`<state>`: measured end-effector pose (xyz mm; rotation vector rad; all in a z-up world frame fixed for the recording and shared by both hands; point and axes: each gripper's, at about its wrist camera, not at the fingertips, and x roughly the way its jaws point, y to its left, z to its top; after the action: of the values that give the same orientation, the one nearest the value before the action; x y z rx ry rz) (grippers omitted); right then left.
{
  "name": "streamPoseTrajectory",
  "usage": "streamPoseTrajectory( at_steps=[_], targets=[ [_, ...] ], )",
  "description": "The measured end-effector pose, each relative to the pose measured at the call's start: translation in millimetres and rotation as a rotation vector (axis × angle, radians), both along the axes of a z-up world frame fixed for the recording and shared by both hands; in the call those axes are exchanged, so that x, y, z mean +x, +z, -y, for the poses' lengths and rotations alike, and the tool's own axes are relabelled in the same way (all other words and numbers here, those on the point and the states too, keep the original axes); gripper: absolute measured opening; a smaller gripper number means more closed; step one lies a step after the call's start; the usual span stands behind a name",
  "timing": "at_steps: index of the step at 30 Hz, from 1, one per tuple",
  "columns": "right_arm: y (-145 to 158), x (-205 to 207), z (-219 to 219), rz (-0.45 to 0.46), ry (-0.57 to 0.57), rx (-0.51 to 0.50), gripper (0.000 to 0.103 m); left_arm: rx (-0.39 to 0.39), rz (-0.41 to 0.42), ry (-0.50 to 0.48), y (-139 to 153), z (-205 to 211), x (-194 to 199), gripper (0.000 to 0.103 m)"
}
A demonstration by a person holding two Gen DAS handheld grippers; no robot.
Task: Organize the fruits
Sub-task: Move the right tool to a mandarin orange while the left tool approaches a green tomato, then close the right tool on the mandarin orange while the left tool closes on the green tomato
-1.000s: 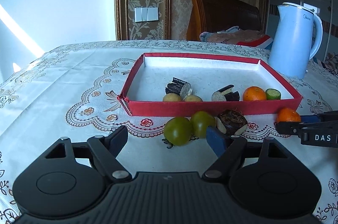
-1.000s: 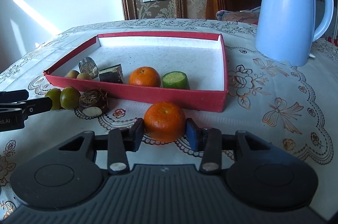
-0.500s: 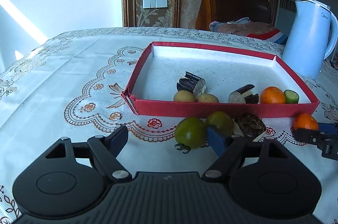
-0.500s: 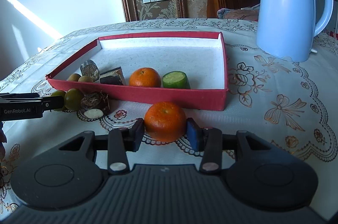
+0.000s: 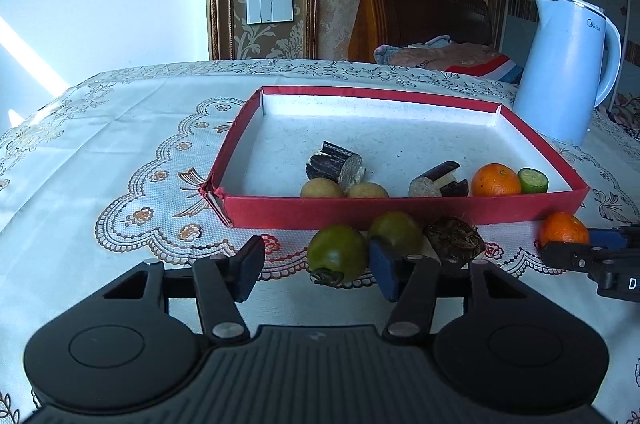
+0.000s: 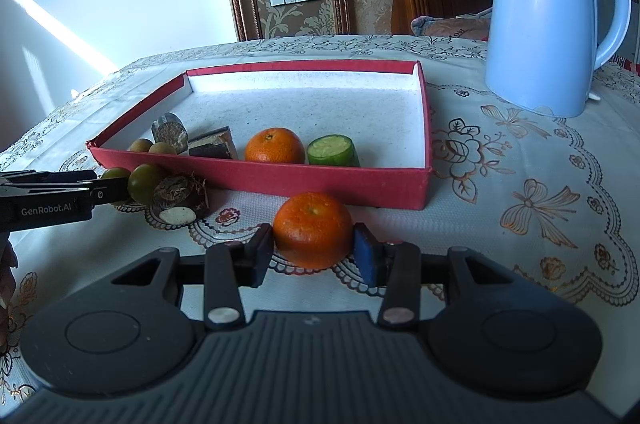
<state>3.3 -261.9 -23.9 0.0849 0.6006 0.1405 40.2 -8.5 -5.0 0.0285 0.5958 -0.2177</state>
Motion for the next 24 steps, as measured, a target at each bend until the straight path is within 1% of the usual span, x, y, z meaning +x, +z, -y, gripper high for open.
streamPoseTrajectory(
  at_steps=[2, 4, 6, 8, 9, 14, 20, 24],
  targets=[
    [0.0, 0.0, 0.1, 0.0, 0.0, 0.0, 0.042, -0.022, -0.01, -0.004, -0.8, -2.7, 0.9, 0.054],
    [0.0, 0.0, 0.0, 0.0, 0.0, 0.0, 0.042, -0.036, -0.016, -0.01, -1.7, -4.0, 1.4, 0.05],
    [0.0, 0.0, 0.0, 0.0, 0.0, -0.001, 0.042, -0.029, -0.009, -0.013, -1.6, -2.3, 0.1, 0.048],
    [-0.1, 0.0, 0.0, 0.0, 0.0, -0.001, 0.042, -0.019, -0.001, -0.023, -1.1, -0.3, -1.5, 0.044],
    [-0.1, 0.0, 0.0, 0.0, 0.0, -0.002, 0.042, -0.013, 0.002, -0.025, -0.9, 0.7, -2.2, 0.043],
    [0.4, 0.0, -1.0, 0.0, -0.001, -0.01, 0.042, 0.001, 0.011, -0.04, -0.4, 4.4, -4.0, 0.034],
    [0.4, -0.3, -6.0, 0.0, -0.005, -0.039, 0.042, 0.009, 0.014, -0.033, -0.6, 6.9, -5.9, 0.033],
    [0.5, -0.7, -8.9, 0.001, -0.01, -0.061, 0.04, 0.029, 0.021, -0.03, -0.6, 9.6, -7.6, 0.033]
  ],
)
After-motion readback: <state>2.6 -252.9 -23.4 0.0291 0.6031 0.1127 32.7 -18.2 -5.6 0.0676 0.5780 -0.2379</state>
